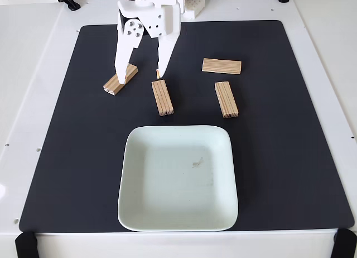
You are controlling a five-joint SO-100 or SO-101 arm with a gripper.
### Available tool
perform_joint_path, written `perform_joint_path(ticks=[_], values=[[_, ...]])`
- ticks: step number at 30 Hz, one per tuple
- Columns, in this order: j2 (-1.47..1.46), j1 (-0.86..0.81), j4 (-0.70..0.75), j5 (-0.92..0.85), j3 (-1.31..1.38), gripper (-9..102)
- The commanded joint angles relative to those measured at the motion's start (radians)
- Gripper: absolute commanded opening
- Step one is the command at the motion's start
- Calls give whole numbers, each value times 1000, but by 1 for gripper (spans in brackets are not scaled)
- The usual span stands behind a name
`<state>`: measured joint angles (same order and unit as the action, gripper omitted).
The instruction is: Pick up the wooden block and place them on the plate.
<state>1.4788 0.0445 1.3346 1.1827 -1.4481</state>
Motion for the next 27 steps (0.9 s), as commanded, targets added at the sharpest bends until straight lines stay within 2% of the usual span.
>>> perform_joint_path(ticks=[1,27], values=[[3,32,54,-2,44,36],[-186,75,54,44,28,36]])
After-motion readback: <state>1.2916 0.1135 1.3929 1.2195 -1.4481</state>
